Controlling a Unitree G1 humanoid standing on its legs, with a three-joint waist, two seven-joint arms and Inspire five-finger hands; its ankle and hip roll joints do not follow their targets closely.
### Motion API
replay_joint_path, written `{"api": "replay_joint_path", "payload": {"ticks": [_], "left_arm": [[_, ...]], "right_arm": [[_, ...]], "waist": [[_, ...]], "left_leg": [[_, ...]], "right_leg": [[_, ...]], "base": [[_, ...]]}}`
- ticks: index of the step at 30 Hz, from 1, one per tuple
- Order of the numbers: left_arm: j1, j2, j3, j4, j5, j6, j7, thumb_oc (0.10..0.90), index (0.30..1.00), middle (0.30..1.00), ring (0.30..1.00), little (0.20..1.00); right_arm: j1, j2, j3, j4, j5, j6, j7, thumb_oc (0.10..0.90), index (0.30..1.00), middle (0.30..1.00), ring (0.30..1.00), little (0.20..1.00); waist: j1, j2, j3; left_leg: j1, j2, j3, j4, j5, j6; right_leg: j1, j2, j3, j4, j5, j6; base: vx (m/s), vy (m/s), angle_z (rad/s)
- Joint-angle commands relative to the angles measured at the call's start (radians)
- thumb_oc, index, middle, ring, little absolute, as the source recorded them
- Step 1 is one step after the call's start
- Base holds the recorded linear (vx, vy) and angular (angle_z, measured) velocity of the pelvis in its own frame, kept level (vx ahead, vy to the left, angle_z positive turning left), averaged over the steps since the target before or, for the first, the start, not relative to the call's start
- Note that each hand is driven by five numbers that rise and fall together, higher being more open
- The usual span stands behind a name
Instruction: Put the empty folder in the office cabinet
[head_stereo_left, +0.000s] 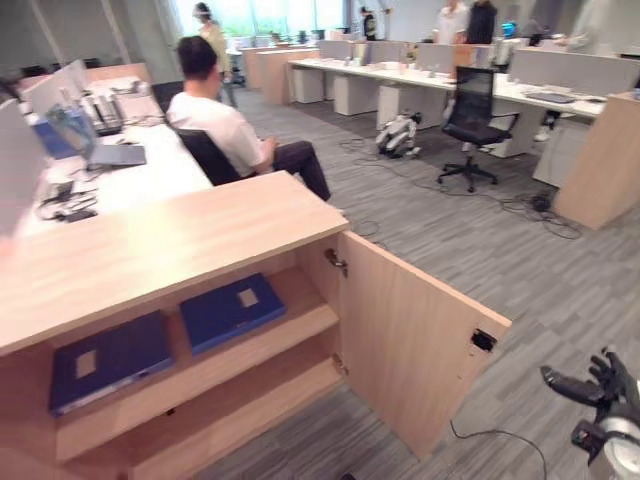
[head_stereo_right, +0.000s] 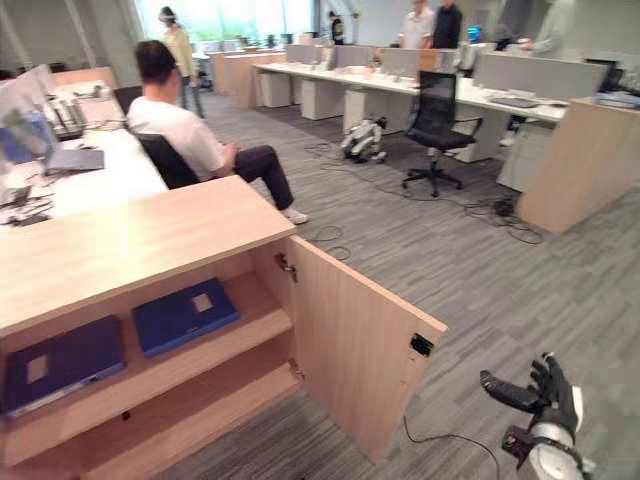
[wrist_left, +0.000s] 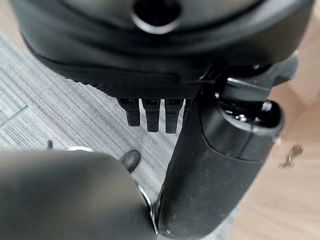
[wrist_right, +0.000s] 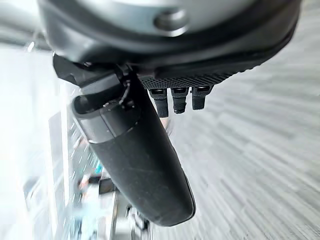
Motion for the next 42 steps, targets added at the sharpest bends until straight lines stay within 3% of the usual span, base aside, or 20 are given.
{"api": "replay_joint_path", "payload": {"ticks": [1,9,10,13,19,21,24,26,27,28,29,30,34,39,42], "left_arm": [[-0.004,0.060,-0.013,0.044,0.004,-0.003,0.014,0.800,0.900,0.900,0.900,0.900],[0.014,0.071,-0.036,0.036,0.017,-0.012,0.003,0.800,0.900,0.900,0.900,0.900],[0.017,0.074,-0.038,0.030,0.022,-0.013,-0.004,0.800,0.900,0.900,0.900,0.900],[0.021,0.079,-0.035,0.030,0.041,-0.019,-0.021,0.800,0.900,0.900,0.900,0.900],[0.042,0.084,-0.029,0.033,0.067,-0.027,-0.033,0.800,0.900,0.900,0.900,0.900],[0.052,0.090,-0.034,0.026,0.076,-0.034,-0.030,0.800,0.900,0.900,0.900,0.900],[0.055,0.089,-0.039,0.016,0.079,-0.036,-0.024,0.800,0.900,0.900,0.900,0.900],[0.055,0.088,-0.045,0.006,0.071,-0.037,-0.015,0.800,0.900,0.900,0.900,0.900],[0.054,0.082,-0.059,-0.004,0.062,-0.037,-0.008,0.800,0.900,0.900,0.900,0.900],[0.054,0.083,-0.058,-0.004,0.062,-0.037,-0.008,0.800,0.900,0.900,0.900,0.900],[0.056,0.078,-0.068,-0.012,0.054,-0.040,0.004,0.800,0.900,0.900,0.900,0.900],[0.056,0.074,-0.073,-0.014,0.047,-0.039,0.007,0.800,0.900,0.900,0.900,0.900],[0.054,0.073,-0.073,-0.021,0.028,-0.039,0.022,0.800,0.900,0.900,0.900,0.900],[0.054,0.089,-0.054,-0.008,0.025,-0.039,0.023,0.800,0.900,0.900,0.900,0.900],[0.049,0.096,-0.032,0.006,0.022,-0.036,0.018,0.800,0.900,0.900,0.900,0.900]], "right_arm": [[-0.146,-0.110,-0.004,-0.130,-0.040,-0.102,0.024,0.800,0.900,0.900,0.900,0.900],[-0.254,-0.206,0.169,-0.192,-0.018,-0.089,0.149,0.800,0.900,0.900,0.900,0.900],[-0.273,-0.251,0.273,-0.296,-0.021,-0.076,0.254,0.800,0.900,0.900,0.900,0.900],[-0.285,-0.315,0.375,-0.408,0.010,-0.076,0.375,0.800,0.900,0.900,0.900,0.900],[-0.354,-0.371,0.553,-0.630,0.040,-0.084,0.515,0.800,0.900,0.900,0.900,0.900],[-0.467,-0.333,0.704,-0.694,0.063,-0.076,0.559,0.800,0.900,0.900,0.900,0.900],[-0.541,-0.291,0.792,-0.699,0.075,-0.074,0.561,0.800,0.900,0.900,0.900,0.900],[-0.597,-0.212,0.856,-0.671,0.108,-0.068,0.550,0.800,0.900,0.900,0.900,0.900],[-0.632,-0.103,0.903,-0.625,0.149,-0.052,0.536,0.800,0.900,0.900,0.900,0.900],[-0.633,-0.101,0.905,-0.624,0.149,-0.053,0.536,0.800,0.900,0.900,0.900,0.900],[-0.655,-0.002,0.940,-0.570,0.183,-0.044,0.527,0.800,0.900,0.900,0.900,0.900],[-0.657,0.042,0.952,-0.551,0.198,-0.040,0.519,0.800,0.900,0.900,0.900,0.900],[-0.683,0.133,1.008,-0.479,0.167,-0.039,0.504,0.800,0.900,0.900,0.900,0.900],[-0.625,0.109,1.015,-0.485,0.113,-0.037,0.512,0.800,0.900,0.900,0.900,0.900],[-0.509,0.075,0.968,-0.448,0.046,-0.040,0.487,0.800,0.900,0.900,0.900,0.900]], "waist": [[0.021,0.013,0.069],[0.081,0.004,0.077],[0.096,0.000,0.082],[0.106,-0.008,0.078],[0.128,-0.012,0.074],[0.153,-0.011,0.072],[0.169,-0.015,0.070],[0.184,-0.017,0.071],[0.200,-0.017,0.074],[0.198,-0.018,0.074],[0.213,-0.019,0.076],[0.221,-0.019,0.076],[0.246,-0.021,0.081],[0.256,-0.024,0.087],[0.261,-0.026,0.092]], "left_leg": [[0.065,-0.060,-0.029,0.000,-0.121,0.026],[0.050,-0.058,-0.047,0.000,-0.103,0.015],[0.049,-0.055,-0.056,0.000,-0.100,0.010],[0.041,-0.054,-0.063,0.000,-0.092,0.005],[0.035,-0.052,-0.074,0.000,-0.089,0.001],[0.038,-0.051,-0.081,0.000,-0.089,0.002],[0.033,-0.050,-0.080,0.000,-0.085,0.001],[0.032,-0.050,-0.085,0.000,-0.082,0.002],[0.029,-0.049,-0.092,0.000,-0.079,0.002],[0.029,-0.049,-0.092,0.000,-0.079,0.002],[0.028,-0.048,-0.102,0.000,-0.076,0.002],[0.027,-0.049,-0.107,0.000,-0.075,0.001],[0.022,-0.047,-0.141,0.000,-0.070,-0.001],[0.010,-0.049,-0.191,0.000,-0.062,-0.006],[-0.006,-0.052,-0.241,0.000,-0.053,-0.010]], "right_leg": [[0.074,-0.010,0.033,-0.065,0.034,0.005],[0.077,-0.023,0.005,-0.079,0.039,-0.005],[0.082,-0.025,-0.009,-0.081,0.035,-0.007],[0.080,-0.029,-0.021,-0.085,0.035,-0.010],[0.083,-0.032,-0.039,-0.090,0.033,-0.011],[0.089,-0.032,-0.049,-0.092,0.032,-0.011],[0.085,-0.033,-0.051,-0.093,0.034,-0.012],[0.086,-0.033,-0.054,-0.093,0.034,-0.014],[0.086,-0.035,-0.061,-0.093,0.034,-0.018],[0.086,-0.035,-0.062,-0.093,0.034,-0.018],[0.089,-0.037,-0.069,-0.093,0.032,-0.023],[0.091,-0.038,-0.071,-0.093,0.031,-0.025],[0.100,-0.044,-0.094,-0.093,0.020,-0.034],[0.110,-0.052,-0.129,-0.093,0.002,-0.043],[0.115,-0.060,-0.165,-0.096,-0.012,-0.054]], "base": [[-0.01,-0.034,0.36],[-0.01,-0.036,0.04],[-0.02,-0.046,-0.17],[0.00,-0.033,-0.08],[0.00,-0.017,0.15],[0.00,0.000,0.00],[-0.01,-0.007,-0.13],[-0.01,-0.011,-0.12],[-0.02,-0.008,-0.11],[-0.01,-0.013,-0.09],[0.00,-0.010,0.20],[0.00,-0.010,0.43],[0.02,-0.021,0.49],[0.02,-0.032,0.38],[0.01,-0.046,0.60]]}}
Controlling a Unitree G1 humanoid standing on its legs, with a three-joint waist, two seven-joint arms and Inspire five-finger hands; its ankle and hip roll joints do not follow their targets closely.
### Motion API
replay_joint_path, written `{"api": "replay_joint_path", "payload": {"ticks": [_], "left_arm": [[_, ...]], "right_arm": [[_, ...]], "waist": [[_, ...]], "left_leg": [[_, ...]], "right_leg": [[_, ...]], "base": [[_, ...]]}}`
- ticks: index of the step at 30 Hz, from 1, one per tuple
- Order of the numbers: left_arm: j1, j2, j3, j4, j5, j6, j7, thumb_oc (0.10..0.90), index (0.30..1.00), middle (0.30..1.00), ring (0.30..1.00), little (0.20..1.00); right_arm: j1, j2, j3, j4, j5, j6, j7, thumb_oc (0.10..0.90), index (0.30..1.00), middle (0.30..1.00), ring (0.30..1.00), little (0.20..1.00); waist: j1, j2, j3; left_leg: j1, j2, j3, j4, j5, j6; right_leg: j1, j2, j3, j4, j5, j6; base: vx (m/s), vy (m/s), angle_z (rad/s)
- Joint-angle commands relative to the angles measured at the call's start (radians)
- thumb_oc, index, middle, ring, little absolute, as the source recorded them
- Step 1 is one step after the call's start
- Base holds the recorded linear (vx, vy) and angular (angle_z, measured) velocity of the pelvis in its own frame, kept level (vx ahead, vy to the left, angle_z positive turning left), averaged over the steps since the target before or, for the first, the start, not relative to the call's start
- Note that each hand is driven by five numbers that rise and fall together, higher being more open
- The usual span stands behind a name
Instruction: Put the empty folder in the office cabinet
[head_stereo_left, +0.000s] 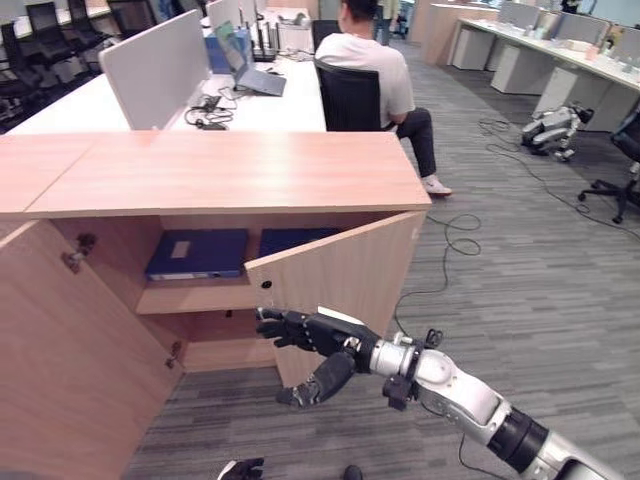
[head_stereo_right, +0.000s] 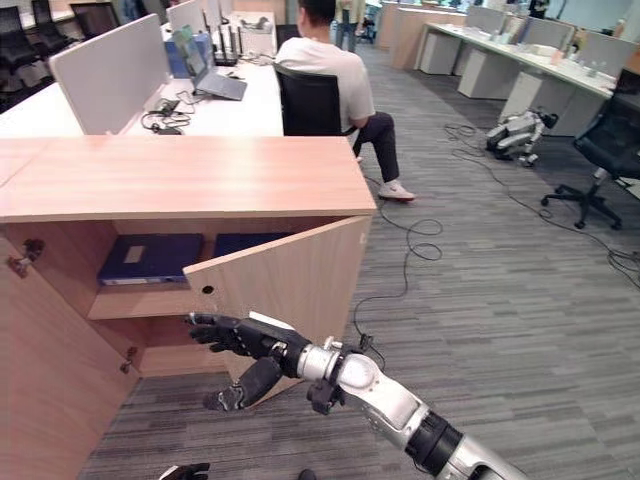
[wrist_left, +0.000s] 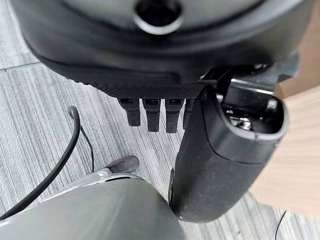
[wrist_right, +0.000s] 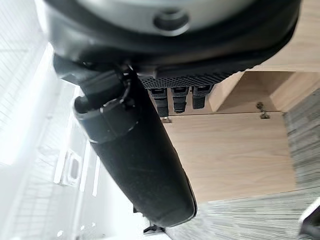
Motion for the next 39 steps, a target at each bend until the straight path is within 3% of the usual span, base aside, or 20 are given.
{"api": "replay_joint_path", "payload": {"ticks": [1,4,5,9,10,14,15,16,17,23,24,25,26,27,28,30,31,34,37,39], "left_arm": [[0.052,0.045,-0.033,0.104,0.018,0.026,-0.001,0.800,0.900,0.900,0.900,0.900],[0.050,0.039,-0.012,0.099,-0.013,0.025,-0.015,0.800,0.900,0.900,0.900,0.900],[0.048,0.032,-0.011,0.091,-0.050,0.024,-0.014,0.800,0.900,0.900,0.900,0.900],[0.048,0.006,-0.021,0.077,-0.124,0.036,-0.014,0.800,0.900,0.900,0.900,0.900],[0.038,-0.008,-0.024,0.084,-0.184,0.041,-0.022,0.800,0.900,0.900,0.900,0.900],[0.005,-0.013,-0.021,0.125,-0.240,0.048,-0.025,0.800,0.900,0.900,0.900,0.900],[0.004,-0.012,-0.021,0.126,-0.240,0.048,-0.025,0.800,0.900,0.900,0.900,0.900],[-0.015,-0.005,0.000,0.142,-0.289,0.046,-0.021,0.800,0.900,0.900,0.900,0.900],[-0.023,-0.003,0.009,0.146,-0.310,0.049,-0.022,0.800,0.900,0.900,0.900,0.900],[-0.049,0.011,0.069,0.110,-0.472,0.032,-0.001,0.800,0.900,0.900,0.900,0.900],[-0.013,0.080,0.118,0.074,-0.518,0.034,-0.037,0.800,0.900,0.900,0.900,0.900],[-0.028,0.097,0.137,0.071,-0.558,0.012,-0.014,0.800,0.900,0.900,0.900,0.900],[-0.067,0.108,0.156,0.040,-0.533,-0.039,0.063,0.800,0.900,0.900,0.900,0.900],[-0.062,0.087,0.188,-0.031,-0.596,-0.073,0.094,0.800,0.900,0.900,0.900,0.900],[-0.010,0.083,0.197,-0.191,-0.636,-0.103,0.115,0.800,0.900,0.900,0.900,0.900],[0.033,0.087,0.205,-0.308,-0.647,-0.102,0.124,0.800,0.900,0.900,0.900,0.900],[0.096,0.108,0.238,-0.499,-0.667,-0.103,0.130,0.800,0.900,0.900,0.900,0.900],[0.154,0.131,0.295,-0.679,-0.644,-0.103,0.143,0.800,0.900,0.900,0.900,0.900],[0.202,0.152,0.379,-0.839,-0.586,-0.109,0.165,0.800,0.900,0.900,0.900,0.900],[0.209,0.167,0.398,-0.882,-0.575,-0.116,0.177,0.800,0.900,0.900,0.900,0.900]], "right_arm": [[0.010,0.008,-0.114,-0.023,-0.067,-0.081,-0.028,0.800,0.900,0.900,0.900,0.900],[0.203,-0.037,-0.247,0.133,-0.226,-0.058,-0.081,0.800,0.900,0.900,0.900,0.900],[0.252,-0.027,-0.297,0.288,-0.311,-0.043,-0.127,0.800,0.900,0.900,0.900,0.900],[0.256,0.016,-0.322,0.575,-0.501,0.006,-0.213,0.800,0.900,0.900,0.900,0.900],[0.263,0.076,-0.345,0.774,-0.539,0.040,-0.260,0.800,0.900,0.900,0.900,0.900],[0.268,0.201,-0.428,1.091,-0.422,0.055,-0.298,0.800,0.900,0.900,0.900,0.900],[0.267,0.202,-0.428,1.092,-0.422,0.054,-0.298,0.800,0.900,0.900,0.900,0.900],[0.246,0.242,-0.503,1.218,-0.310,0.047,-0.320,0.800,0.900,0.900,0.900,0.900],[0.242,0.257,-0.521,1.261,-0.292,0.045,-0.335,0.800,0.900,0.900,0.900,0.900],[0.269,0.293,-0.559,1.351,-0.270,0.051,-0.360,0.800,0.900,0.900,0.900,0.900],[0.294,0.267,-0.585,1.332,-0.279,0.044,-0.357,0.800,0.900,0.900,0.900,0.900],[0.293,0.256,-0.607,1.358,-0.283,0.042,-0.359,0.800,0.900,0.900,0.900,0.900],[0.306,0.249,-0.616,1.329,-0.303,0.024,-0.389,0.800,0.900,0.900,0.900,0.900],[0.299,0.227,-0.653,1.348,-0.308,0.031,-0.419,0.800,0.900,0.900,0.900,0.900],[0.289,0.210,-0.682,1.358,-0.308,0.034,-0.432,0.800,0.900,0.900,0.900,0.900],[0.284,0.200,-0.695,1.357,-0.314,0.036,-0.434,0.800,0.900,0.900,0.900,0.900],[0.277,0.179,-0.717,1.357,-0.337,0.048,-0.435,0.800,0.900,0.900,0.900,0.900],[0.281,0.149,-0.760,1.358,-0.357,0.063,-0.439,0.800,0.900,0.900,0.900,0.900],[0.310,0.133,-0.808,1.358,-0.365,0.075,-0.419,0.800,0.900,0.900,0.900,0.900],[0.313,0.134,-0.808,1.353,-0.375,0.073,-0.420,0.800,0.900,0.900,0.900,0.900]], "waist": [[0.014,-0.009,0.005],[0.018,-0.009,0.010],[0.026,-0.005,0.019],[0.043,-0.007,0.024],[0.060,-0.008,0.029],[0.088,-0.009,0.022],[0.086,-0.009,0.019],[0.104,-0.004,0.019],[0.111,-0.002,0.017],[0.148,0.004,0.009],[0.170,0.015,0.029],[0.169,0.021,0.046],[0.141,0.008,0.083],[0.147,0.010,0.104],[0.170,0.021,0.114],[0.181,0.024,0.115],[0.190,0.031,0.122],[0.189,0.052,0.130],[0.184,0.099,0.099],[0.180,0.104,0.090]], "left_leg": [[0.030,-0.076,-0.006,-0.002,-0.077,0.030],[0.002,-0.083,-0.096,-0.002,-0.060,0.025],[-0.010,-0.090,-0.145,-0.002,-0.052,0.023],[-0.029,-0.098,-0.211,-0.002,-0.037,0.020],[-0.037,-0.102,-0.255,-0.002,-0.030,0.014],[-0.062,-0.114,-0.336,-0.002,-0.010,-0.003],[-0.065,-0.115,-0.339,-0.002,-0.007,-0.003],[-0.072,-0.121,-0.374,-0.002,0.000,-0.014],[-0.074,-0.121,-0.390,-0.002,0.001,-0.019],[-0.082,-0.121,-0.483,-0.002,0.017,-0.052],[-0.084,-0.106,-0.501,0.000,0.006,-0.072],[-0.100,-0.106,-0.498,0.011,0.010,-0.083],[-0.188,-0.090,-0.344,0.128,-0.012,-0.096],[-0.229,-0.015,-0.126,0.171,-0.015,-0.083],[-0.248,0.038,-0.103,0.152,0.018,-0.094],[-0.254,0.059,-0.120,0.135,0.028,-0.101],[-0.268,0.123,-0.145,0.083,0.055,-0.115],[-0.289,0.212,-0.102,0.013,0.104,-0.137],[-0.266,0.217,-0.124,0.003,0.103,-0.166],[-0.262,0.203,-0.137,0.008,0.098,-0.163]], "right_leg": [[-0.008,-0.063,0.019,-0.007,-0.004,0.034],[-0.001,-0.076,-0.050,-0.003,-0.030,0.023],[0.004,-0.078,-0.087,0.002,-0.042,0.016],[0.016,-0.085,-0.150,0.002,-0.059,0.006],[0.033,-0.088,-0.194,-0.003,-0.072,0.001],[0.048,-0.095,-0.270,-0.007,-0.094,-0.009],[0.045,-0.096,-0.273,-0.007,-0.093,-0.008],[0.052,-0.095,-0.303,-0.007,-0.103,-0.016],[0.056,-0.095,-0.319,-0.007,-0.110,-0.019],[0.082,-0.090,-0.406,-0.007,-0.144,-0.039],[0.097,-0.080,-0.427,-0.007,-0.178,-0.051],[0.095,-0.083,-0.446,-0.001,-0.189,-0.058],[0.092,-0.112,-0.482,0.017,-0.196,-0.049],[0.109,-0.138,-0.529,0.009,-0.181,-0.035],[0.121,-0.145,-0.540,0.007,-0.179,-0.028],[0.119,-0.150,-0.535,0.015,-0.182,-0.027],[0.118,-0.166,-0.521,0.040,-0.202,-0.027],[0.131,-0.187,-0.516,0.064,-0.227,-0.019],[0.167,-0.208,-0.493,0.046,-0.218,0.006],[0.174,-0.227,-0.490,0.038,-0.202,0.020]], "base": [[0.01,-0.037,0.58],[0.01,-0.079,0.80],[-0.02,-0.065,1.16],[-0.01,-0.064,0.89],[0.00,-0.090,0.63],[0.03,-0.083,0.83],[0.02,-0.074,0.73],[0.02,-0.064,0.73],[0.02,-0.063,0.61],[0.03,-0.098,0.80],[-0.03,-0.186,0.87],[-0.13,-0.116,0.86],[-0.20,0.093,1.53],[-0.14,0.170,1.82],[-0.02,0.170,1.77],[0.07,0.131,0.69],[0.11,0.220,0.27],[0.16,0.323,0.01],[0.30,0.501,0.18],[0.17,0.335,-0.15]]}}
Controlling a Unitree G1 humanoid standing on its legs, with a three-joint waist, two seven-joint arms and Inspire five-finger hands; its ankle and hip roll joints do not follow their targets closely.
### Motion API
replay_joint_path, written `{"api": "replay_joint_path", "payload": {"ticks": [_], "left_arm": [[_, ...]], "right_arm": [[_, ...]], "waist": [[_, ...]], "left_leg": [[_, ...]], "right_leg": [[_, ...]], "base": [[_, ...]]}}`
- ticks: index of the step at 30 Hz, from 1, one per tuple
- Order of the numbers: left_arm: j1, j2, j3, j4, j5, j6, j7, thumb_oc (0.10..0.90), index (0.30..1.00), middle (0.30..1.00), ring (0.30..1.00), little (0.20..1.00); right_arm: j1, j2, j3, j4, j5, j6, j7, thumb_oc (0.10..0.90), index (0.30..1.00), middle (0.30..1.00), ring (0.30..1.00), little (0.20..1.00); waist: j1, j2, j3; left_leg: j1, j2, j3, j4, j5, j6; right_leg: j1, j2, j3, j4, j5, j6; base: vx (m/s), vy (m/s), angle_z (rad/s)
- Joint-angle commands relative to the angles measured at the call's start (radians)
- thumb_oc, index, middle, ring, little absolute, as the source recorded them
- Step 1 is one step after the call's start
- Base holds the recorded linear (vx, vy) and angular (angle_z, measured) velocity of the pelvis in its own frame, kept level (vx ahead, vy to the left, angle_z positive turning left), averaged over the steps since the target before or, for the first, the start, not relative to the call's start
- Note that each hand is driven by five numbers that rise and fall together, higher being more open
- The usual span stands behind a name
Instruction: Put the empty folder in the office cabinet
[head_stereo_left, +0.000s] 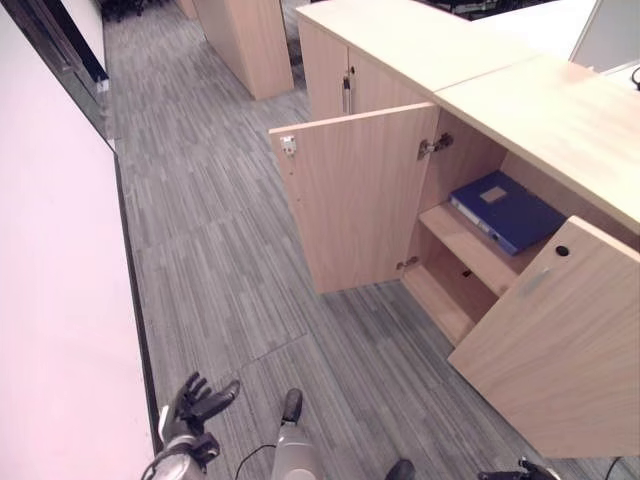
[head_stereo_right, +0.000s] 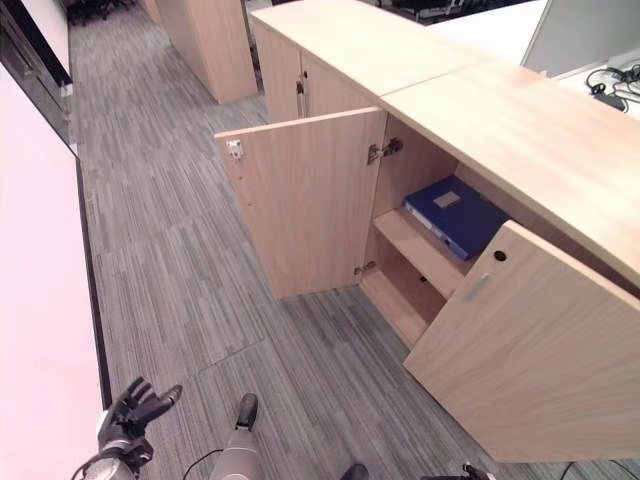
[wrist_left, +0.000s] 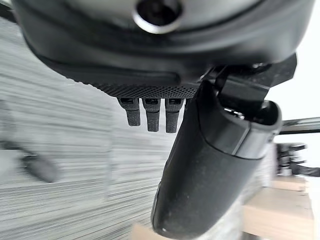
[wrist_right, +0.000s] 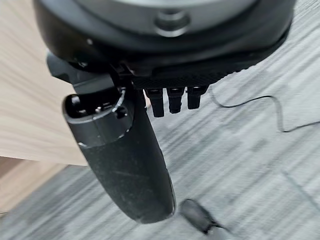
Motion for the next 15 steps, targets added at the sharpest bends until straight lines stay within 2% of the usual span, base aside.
{"api": "replay_joint_path", "payload": {"ticks": [1,2,4,5,7,9,10,11,12,13,15], "left_arm": [[0.028,0.141,0.083,-0.145,0.055,-0.082,0.044,0.800,0.900,0.900,0.900,0.900],[0.012,0.197,0.127,-0.181,0.070,-0.085,0.051,0.800,0.900,0.900,0.900,0.900],[-0.006,0.255,0.165,-0.195,0.081,-0.090,0.057,0.800,0.900,0.900,0.900,0.900],[-0.013,0.280,0.183,-0.201,0.089,-0.096,0.063,0.800,0.900,0.900,0.900,0.900],[-0.028,0.321,0.213,-0.219,0.113,-0.101,0.076,0.800,0.900,0.900,0.900,0.900],[-0.032,0.340,0.217,-0.233,0.137,-0.092,0.072,0.800,0.900,0.900,0.900,0.900],[-0.081,0.387,0.193,-0.208,0.184,-0.089,0.069,0.800,0.900,0.900,0.900,0.900],[-0.094,0.396,0.183,-0.205,0.190,-0.085,0.061,0.800,0.900,0.900,0.900,0.900],[-0.096,0.397,0.183,-0.203,0.190,-0.086,0.061,0.800,0.900,0.900,0.900,0.900],[-0.129,0.412,0.165,-0.210,0.191,-0.083,0.056,0.800,0.900,0.900,0.900,0.900],[-0.171,0.421,0.143,-0.201,0.186,-0.079,0.057,0.800,0.900,0.900,0.900,0.900]], "right_arm": [[0.080,-0.002,-0.001,0.015,-0.024,0.016,0.010,0.800,0.900,0.900,0.900,0.900],[0.085,-0.002,-0.043,0.003,0.003,0.025,0.023,0.800,0.900,0.900,0.900,0.900],[0.076,0.004,-0.045,-0.023,0.014,0.019,0.033,0.800,0.900,0.900,0.900,0.900],[0.069,0.001,-0.044,-0.032,0.013,0.021,0.037,0.800,0.900,0.900,0.900,0.900],[0.050,0.000,-0.035,-0.050,0.025,0.022,0.043,0.800,0.900,0.900,0.900,0.900],[0.046,0.005,-0.032,-0.059,0.033,0.020,0.046,0.800,0.900,0.900,0.900,0.900],[0.056,0.024,0.009,-0.092,0.049,0.007,0.068,0.800,0.900,0.900,0.900,0.900],[0.056,0.030,0.019,-0.097,0.054,0.005,0.070,0.800,0.900,0.900,0.900,0.900],[0.056,0.030,0.019,-0.097,0.055,0.005,0.070,0.800,0.900,0.900,0.900,0.900],[0.044,0.034,0.036,-0.093,0.066,0.007,0.077,0.800,0.900,0.900,0.900,0.900],[0.032,0.035,0.056,-0.086,0.067,0.007,0.080,0.800,0.900,0.900,0.900,0.900]], "waist": [[0.001,-0.021,-0.053],[-0.002,-0.036,-0.060],[-0.009,-0.050,-0.065],[-0.015,-0.047,-0.066],[-0.015,-0.037,-0.071],[-0.021,-0.029,-0.074],[-0.061,-0.015,-0.084],[-0.071,-0.009,-0.084],[-0.069,-0.009,-0.083],[-0.091,-0.001,-0.071],[-0.116,-0.005,-0.044]], "left_leg": [[-0.033,-0.093,-0.032,0.053,-0.053,0.036],[-0.056,-0.156,-0.020,0.146,-0.114,0.064],[-0.053,-0.210,0.014,0.170,-0.165,0.111],[-0.047,-0.229,0.026,0.166,-0.178,0.130],[-0.020,-0.261,0.062,0.142,-0.194,0.169],[-0.005,-0.275,0.065,0.128,-0.195,0.182],[0.074,-0.312,0.071,0.058,-0.192,0.204],[0.094,-0.317,0.073,0.042,-0.191,0.209],[0.097,-0.315,0.073,0.039,-0.191,0.207],[0.124,-0.318,0.088,0.024,-0.176,0.214],[0.157,-0.326,0.087,0.018,-0.184,0.218]], "right_leg": [[0.140,-0.140,0.095,-0.044,-0.066,0.119],[0.139,-0.223,0.108,-0.042,0.006,0.155],[0.091,-0.305,0.137,-0.005,0.125,0.180],[0.065,-0.335,0.144,0.019,0.194,0.189],[0.028,-0.379,0.141,0.073,0.231,0.195],[0.025,-0.378,0.136,0.110,0.216,0.184],[-0.018,-0.272,0.232,0.204,0.080,0.128],[-0.031,-0.234,0.246,0.208,0.030,0.114],[-0.032,-0.232,0.248,0.213,0.024,0.111],[-0.094,-0.151,0.274,0.202,-0.017,0.082],[-0.166,-0.078,0.337,0.181,-0.002,0.091]], "base": [[0.25,0.558,-0.29],[0.30,0.721,-0.29],[0.19,0.617,-0.40],[0.10,0.526,-0.75],[0.13,0.527,-0.82],[0.16,0.415,-0.38],[0.24,0.424,-0.16],[0.24,0.412,-0.14],[0.08,0.164,-0.10],[0.06,0.108,-0.14],[0.10,0.082,-0.15]]}}
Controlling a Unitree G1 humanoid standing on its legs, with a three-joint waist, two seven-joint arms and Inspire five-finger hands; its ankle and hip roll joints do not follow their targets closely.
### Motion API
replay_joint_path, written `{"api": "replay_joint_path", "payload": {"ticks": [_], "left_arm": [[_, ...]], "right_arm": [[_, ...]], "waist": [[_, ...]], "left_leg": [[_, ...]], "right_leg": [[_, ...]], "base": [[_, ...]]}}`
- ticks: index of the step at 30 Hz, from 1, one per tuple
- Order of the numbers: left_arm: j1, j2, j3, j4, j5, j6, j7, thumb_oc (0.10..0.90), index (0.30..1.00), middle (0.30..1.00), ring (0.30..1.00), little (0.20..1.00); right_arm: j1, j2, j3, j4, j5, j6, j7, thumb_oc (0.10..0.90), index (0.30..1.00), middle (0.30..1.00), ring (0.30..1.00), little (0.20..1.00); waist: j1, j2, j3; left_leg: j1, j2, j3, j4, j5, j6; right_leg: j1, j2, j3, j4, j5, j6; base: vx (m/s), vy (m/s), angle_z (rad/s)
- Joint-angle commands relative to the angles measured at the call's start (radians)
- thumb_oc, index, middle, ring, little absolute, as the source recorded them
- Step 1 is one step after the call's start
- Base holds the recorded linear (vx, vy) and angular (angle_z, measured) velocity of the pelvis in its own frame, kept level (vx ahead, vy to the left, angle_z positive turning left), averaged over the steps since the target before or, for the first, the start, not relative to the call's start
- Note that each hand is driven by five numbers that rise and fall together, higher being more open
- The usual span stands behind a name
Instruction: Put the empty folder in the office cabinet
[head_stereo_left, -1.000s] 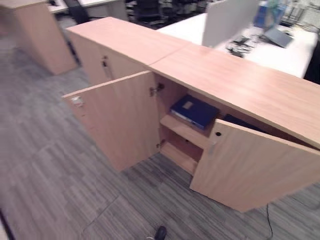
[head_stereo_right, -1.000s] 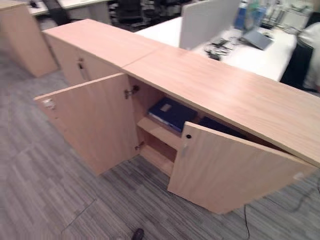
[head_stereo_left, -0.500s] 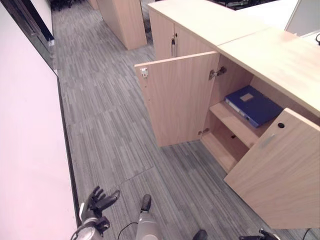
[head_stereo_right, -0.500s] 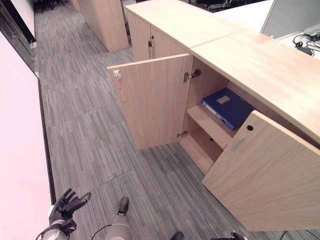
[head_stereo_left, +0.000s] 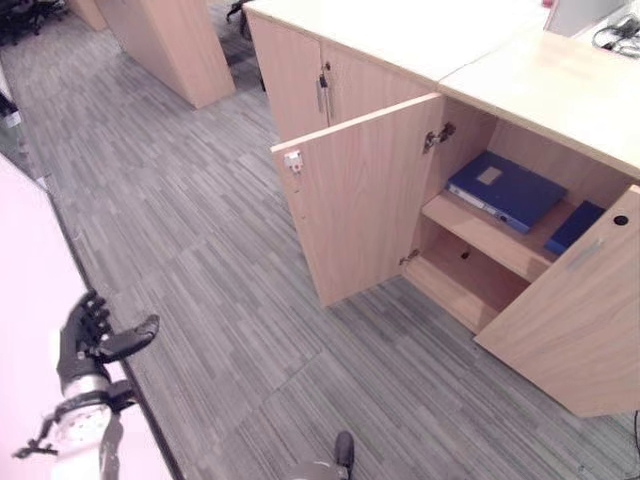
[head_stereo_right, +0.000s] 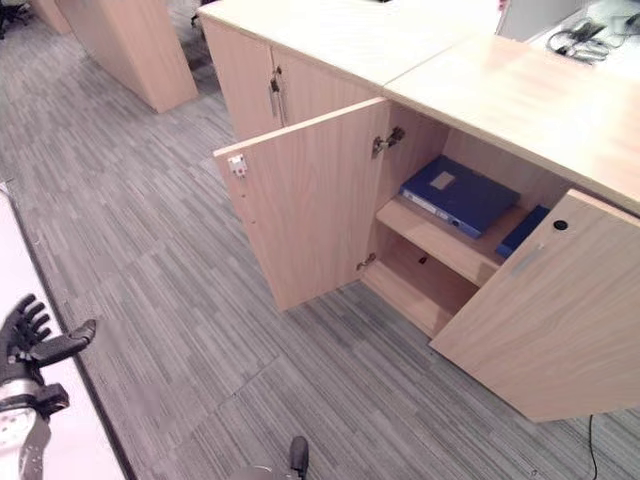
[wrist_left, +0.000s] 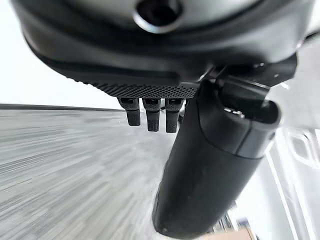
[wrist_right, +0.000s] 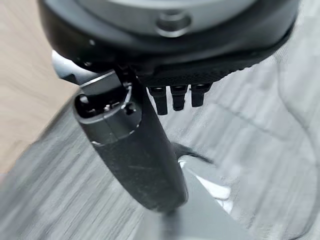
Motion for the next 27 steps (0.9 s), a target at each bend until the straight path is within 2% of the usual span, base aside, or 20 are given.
{"api": "replay_joint_path", "payload": {"ticks": [1,2,3,5,6,10,11,15,16,18,20,23,24,27], "left_arm": [[-0.085,0.089,-0.004,-0.041,0.024,-0.063,0.000,0.800,0.900,0.900,0.900,0.900],[-0.125,0.095,-0.030,-0.010,0.033,-0.066,0.001,0.800,0.900,0.900,0.900,0.900],[-0.127,0.095,-0.032,-0.009,0.032,-0.067,0.001,0.800,0.900,0.900,0.900,0.900],[-0.178,0.105,-0.068,0.022,0.040,-0.064,0.005,0.800,0.900,0.900,0.900,0.900],[-0.211,0.095,-0.097,0.035,0.035,-0.066,0.003,0.800,0.900,0.900,0.900,0.900],[-0.221,0.066,-0.116,0.029,0.016,-0.071,-0.003,0.800,0.900,0.900,0.900,0.900],[-0.230,0.059,-0.131,0.038,0.000,-0.076,-0.005,0.800,0.900,0.900,0.900,0.900],[-0.259,0.050,-0.171,0.073,-0.009,-0.072,0.002,0.800,0.900,0.900,0.900,0.900],[-0.274,0.047,-0.187,0.098,-0.015,-0.069,0.006,0.800,0.900,0.900,0.900,0.900],[-0.299,0.057,-0.214,0.139,-0.011,-0.063,0.006,0.800,0.900,0.900,0.900,0.900],[-0.311,0.067,-0.226,0.156,-0.010,-0.060,0.000,0.800,0.900,0.900,0.900,0.900],[-0.334,0.090,-0.248,0.170,0.003,-0.053,-0.010,0.800,0.900,0.900,0.900,0.900],[-0.383,0.135,-0.272,0.215,-0.002,-0.042,-0.018,0.800,0.900,0.900,0.900,0.900],[-0.421,0.187,-0.289,0.243,-0.010,-0.037,-0.033,0.800,0.900,0.900,0.900,0.900]], "right_arm": [[-0.051,0.007,0.037,0.034,0.038,-0.008,0.005,0.800,0.900,0.900,0.900,0.900],[-0.045,0.006,0.048,0.040,0.042,-0.012,0.009,0.800,0.900,0.900,0.900,0.900],[-0.046,0.006,0.047,0.040,0.042,-0.012,0.009,0.800,0.900,0.900,0.900,0.900],[-0.038,0.001,0.053,0.056,0.043,-0.007,0.013,0.800,0.900,0.900,0.900,0.900],[-0.021,0.003,0.054,0.079,0.036,0.000,0.018,0.800,0.900,0.900,0.900,0.900],[-0.007,0.005,0.061,0.119,0.012,0.006,0.024,0.800,0.900,0.900,0.900,0.900],[-0.001,0.003,0.062,0.122,0.011,0.006,0.029,0.800,0.900,0.900,0.900,0.900],[-0.013,-0.005,0.066,0.091,0.044,-0.006,0.016,0.800,0.900,0.900,0.900,0.900],[-0.015,-0.007,0.064,0.067,0.065,-0.018,0.006,0.800,0.900,0.900,0.900,0.900],[-0.017,-0.017,0.065,0.039,0.082,-0.027,-0.005,0.800,0.900,0.900,0.900,0.900],[-0.016,-0.024,0.065,0.036,0.084,-0.028,-0.008,0.800,0.900,0.900,0.900,0.900],[-0.019,-0.043,0.060,0.037,0.085,-0.029,-0.011,0.800,0.900,0.900,0.900,0.900],[-0.032,-0.057,0.063,0.035,0.081,-0.027,-0.017,0.800,0.900,0.900,0.900,0.900],[-0.024,-0.059,0.069,0.030,0.071,-0.026,-0.013,0.800,0.900,0.900,0.900,0.900]], "waist": [[-0.041,-0.013,0.021],[-0.070,-0.018,0.034],[-0.068,-0.019,0.032],[-0.097,-0.028,0.034],[-0.108,-0.035,0.027],[-0.109,-0.042,-0.007],[-0.111,-0.043,-0.029],[-0.120,-0.043,-0.045],[-0.123,-0.048,-0.049],[-0.132,-0.061,-0.049],[-0.133,-0.061,-0.049],[-0.130,-0.056,-0.044],[-0.129,-0.068,-0.036],[-0.126,-0.084,-0.027]], "left_leg": [[0.019,-0.016,-0.052,0.025,-0.102,-0.083],[0.057,-0.028,-0.064,0.016,-0.114,-0.079],[0.052,-0.029,-0.063,0.017,-0.111,-0.079],[0.074,-0.043,-0.087,0.012,-0.119,-0.076],[0.089,-0.053,-0.105,0.004,-0.125,-0.075],[0.113,-0.045,-0.119,-0.005,-0.139,-0.081],[0.123,-0.025,-0.132,-0.006,-0.147,-0.093],[0.139,0.010,-0.166,-0.004,-0.158,-0.121],[0.136,0.026,-0.170,0.022,-0.169,-0.138],[0.108,0.037,-0.138,0.134,-0.205,-0.158],[0.099,0.043,-0.123,0.156,-0.208,-0.160],[0.091,0.053,-0.110,0.148,-0.185,-0.162],[0.005,0.051,-0.116,0.158,-0.130,-0.168],[-0.055,0.058,-0.123,0.157,-0.097,-0.169]], "right_leg": [[-0.050,0.130,0.082,-0.122,0.059,0.006],[-0.103,0.178,0.140,-0.162,0.095,0.022],[-0.106,0.177,0.141,-0.167,0.101,0.022],[-0.136,0.205,0.196,-0.201,0.135,0.038],[-0.112,0.209,0.211,-0.231,0.150,0.038],[-0.055,0.216,0.202,-0.267,0.156,0.020],[-0.038,0.227,0.196,-0.257,0.136,0.010],[-0.023,0.243,0.174,-0.214,0.078,-0.016],[-0.011,0.244,0.159,-0.195,0.053,-0.027],[0.034,0.234,0.130,-0.197,0.026,-0.039],[0.052,0.232,0.121,-0.201,0.017,-0.044],[0.086,0.230,0.107,-0.211,0.004,-0.051],[0.100,0.213,0.110,-0.220,0.001,-0.052],[0.109,0.209,0.133,-0.225,-0.001,-0.049]], "base": [[0.19,0.031,-0.15],[0.15,0.024,-0.01],[0.19,-0.005,0.01],[0.21,-0.068,0.21],[0.30,-0.132,0.31],[0.24,-0.156,0.42],[0.25,-0.224,0.32],[0.25,-0.262,0.42],[0.17,-0.203,0.37],[0.21,-0.240,0.56],[0.12,-0.093,0.61],[0.09,-0.020,0.28],[0.04,0.021,0.33],[0.07,0.005,0.42]]}}
